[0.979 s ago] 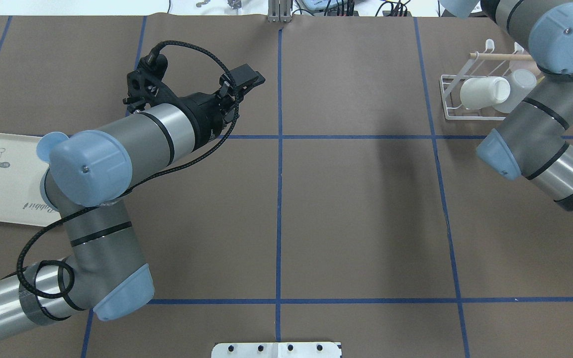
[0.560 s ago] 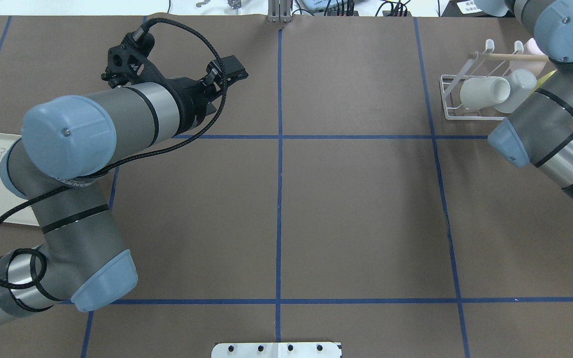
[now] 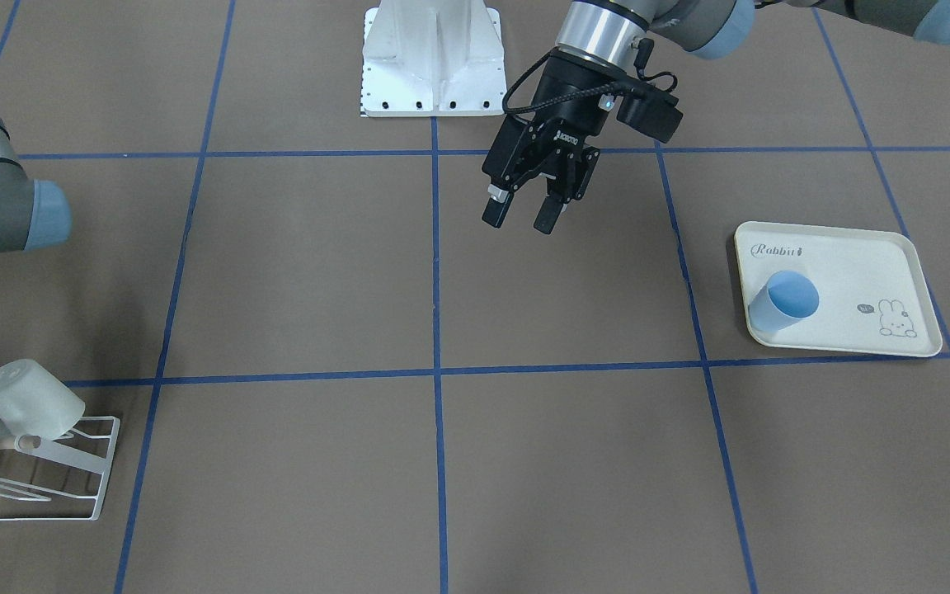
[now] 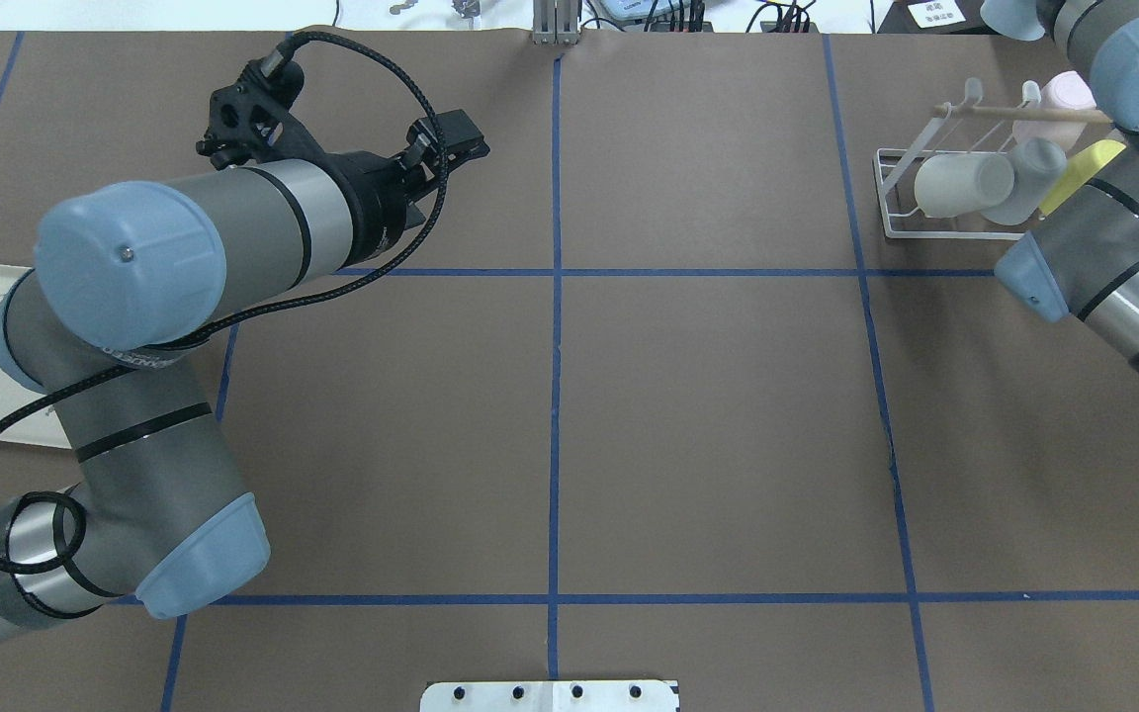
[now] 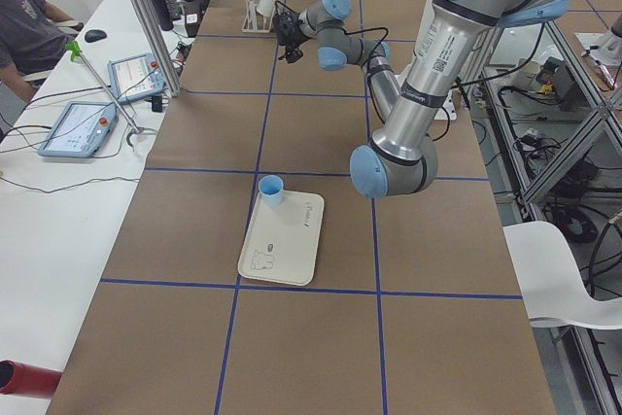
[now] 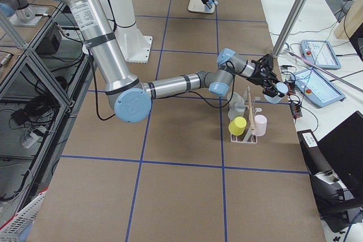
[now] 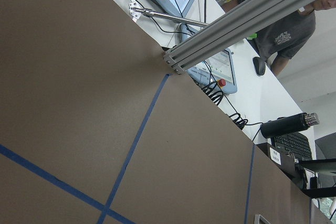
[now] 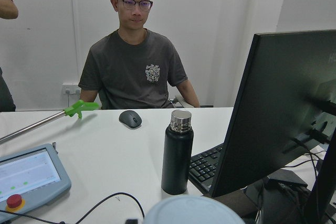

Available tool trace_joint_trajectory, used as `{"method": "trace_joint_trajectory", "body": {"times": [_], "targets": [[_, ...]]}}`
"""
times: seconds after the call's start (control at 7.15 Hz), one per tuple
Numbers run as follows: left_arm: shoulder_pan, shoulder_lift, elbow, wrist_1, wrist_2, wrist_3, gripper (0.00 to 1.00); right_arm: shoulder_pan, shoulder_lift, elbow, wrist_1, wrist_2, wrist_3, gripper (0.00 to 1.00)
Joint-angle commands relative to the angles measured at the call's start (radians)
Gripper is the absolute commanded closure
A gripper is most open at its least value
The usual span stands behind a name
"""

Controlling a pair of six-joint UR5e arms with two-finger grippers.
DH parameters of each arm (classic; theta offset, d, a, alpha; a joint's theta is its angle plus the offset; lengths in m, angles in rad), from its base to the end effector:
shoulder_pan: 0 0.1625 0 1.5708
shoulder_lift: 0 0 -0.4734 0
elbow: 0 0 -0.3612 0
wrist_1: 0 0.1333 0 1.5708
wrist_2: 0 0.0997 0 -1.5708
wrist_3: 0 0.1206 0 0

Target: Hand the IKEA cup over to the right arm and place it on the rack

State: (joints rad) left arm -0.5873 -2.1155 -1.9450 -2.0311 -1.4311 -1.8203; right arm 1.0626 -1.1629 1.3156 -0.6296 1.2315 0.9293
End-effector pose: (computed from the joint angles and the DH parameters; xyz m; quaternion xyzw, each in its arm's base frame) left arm 0.4168 -0.4578 0.2051 0.1598 0.6166 -0.3533 0.6852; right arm -0.1850 -0.6886 0.5057 0.4808 -0.2290 0.2618 0.8049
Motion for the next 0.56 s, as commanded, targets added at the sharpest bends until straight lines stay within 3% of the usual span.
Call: {"method": "trace_joint_trajectory", "body": {"times": [0.0,0.42], "targets": [[0.003,0.000,0.000,0.000,-0.002,-0.001,0.00,-0.009,-0.023,-0.024,0.031,-0.003,-0.021,1.00],[0.006,0.000,-0.002,0.000,-0.003,-0.002,0.00,-0.026,-0.046,-0.024,0.031,-0.004,-0.043,1.00]]}}
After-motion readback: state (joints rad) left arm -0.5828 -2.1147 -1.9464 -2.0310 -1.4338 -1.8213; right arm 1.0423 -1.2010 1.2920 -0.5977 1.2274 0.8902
